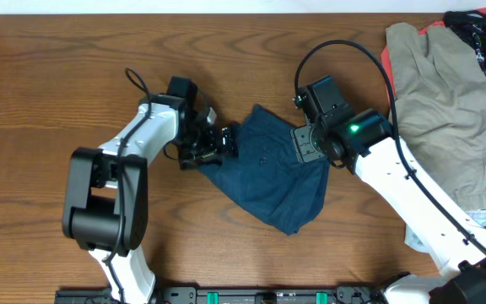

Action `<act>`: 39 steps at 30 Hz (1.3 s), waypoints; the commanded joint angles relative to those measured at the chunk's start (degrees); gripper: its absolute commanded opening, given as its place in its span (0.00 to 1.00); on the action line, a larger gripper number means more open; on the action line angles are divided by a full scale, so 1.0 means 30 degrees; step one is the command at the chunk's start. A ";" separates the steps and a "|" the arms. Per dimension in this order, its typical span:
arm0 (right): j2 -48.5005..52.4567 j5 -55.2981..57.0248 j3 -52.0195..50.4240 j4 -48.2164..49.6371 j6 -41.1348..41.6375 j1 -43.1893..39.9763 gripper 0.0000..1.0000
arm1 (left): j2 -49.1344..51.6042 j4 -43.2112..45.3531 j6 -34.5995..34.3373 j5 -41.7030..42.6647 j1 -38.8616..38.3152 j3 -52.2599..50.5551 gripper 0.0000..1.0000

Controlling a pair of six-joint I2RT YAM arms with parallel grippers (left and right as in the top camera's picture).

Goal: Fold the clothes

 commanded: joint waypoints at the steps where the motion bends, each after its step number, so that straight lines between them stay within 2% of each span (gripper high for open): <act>1: -0.0328 0.0117 0.0255 -0.0102 0.0663 -0.0605 0.66 | 0.0495 -0.0117 0.1355 0.1348 -0.0597 0.0124 0.86; 3: -0.0328 0.0117 0.0255 -0.0189 0.0780 -0.0780 0.65 | 0.0692 -0.0102 0.2018 0.1246 -0.0969 0.0000 0.62; 4: -0.0328 0.0117 0.0255 -0.0262 0.0780 -0.0845 0.65 | 0.0750 -0.0102 0.2091 0.0911 -0.1078 -0.0044 0.45; 7: -0.0335 0.0124 0.0255 -0.0481 0.0780 -0.0991 0.64 | 0.0765 -0.0117 0.2113 -0.0306 -0.1158 -0.0036 0.06; 10: -0.0335 0.0131 0.0255 -0.0590 0.0780 -0.1173 0.64 | 0.0765 0.0044 0.2047 -0.0801 -0.0852 -0.0036 0.06; 14: -0.0335 0.0131 0.0255 -0.0699 0.0780 -0.1450 0.63 | 0.0612 0.0124 0.0947 -0.2965 0.0277 0.0226 0.06; 20: -0.0335 0.0131 0.0255 -0.0852 0.0780 -0.1982 0.63 | -0.0277 0.0168 -0.1209 -0.6062 0.3672 0.1719 0.06; 24: -0.0335 0.0124 0.0255 -0.1035 0.0780 -0.2397 0.63 | -0.0801 -0.0022 -0.1617 -0.5377 0.6054 0.2965 0.06; 25: -0.0335 0.0124 0.0255 -0.1071 0.0780 -0.2455 0.63 | -0.0925 -0.0189 -0.1596 -0.4277 0.6513 0.3140 0.06; 26: -0.0335 0.0124 0.0255 -0.1093 0.0772 -0.2492 0.63 | -0.1020 -0.0284 -0.1457 -0.3118 0.6805 0.3147 0.13; 29: -0.0328 0.0131 0.0248 -0.1064 0.0780 -0.2579 0.64 | -0.0984 -0.1158 -0.0386 0.0168 0.7053 0.3075 0.51; 32: -0.0328 0.0131 0.0248 -0.1042 0.0780 -0.2608 0.64 | -0.0976 -0.2127 0.0845 0.1974 0.6433 0.2594 0.73; 35: -0.0328 0.0124 0.0248 -0.1100 0.0780 -0.2601 0.64 | -0.0969 -0.2273 0.1275 0.2208 0.5384 0.1763 0.86; 39: -0.0328 0.0124 0.0248 -0.1399 0.0794 -0.2601 0.64 | -0.0962 -0.2149 0.1275 0.2200 0.3774 0.0474 0.89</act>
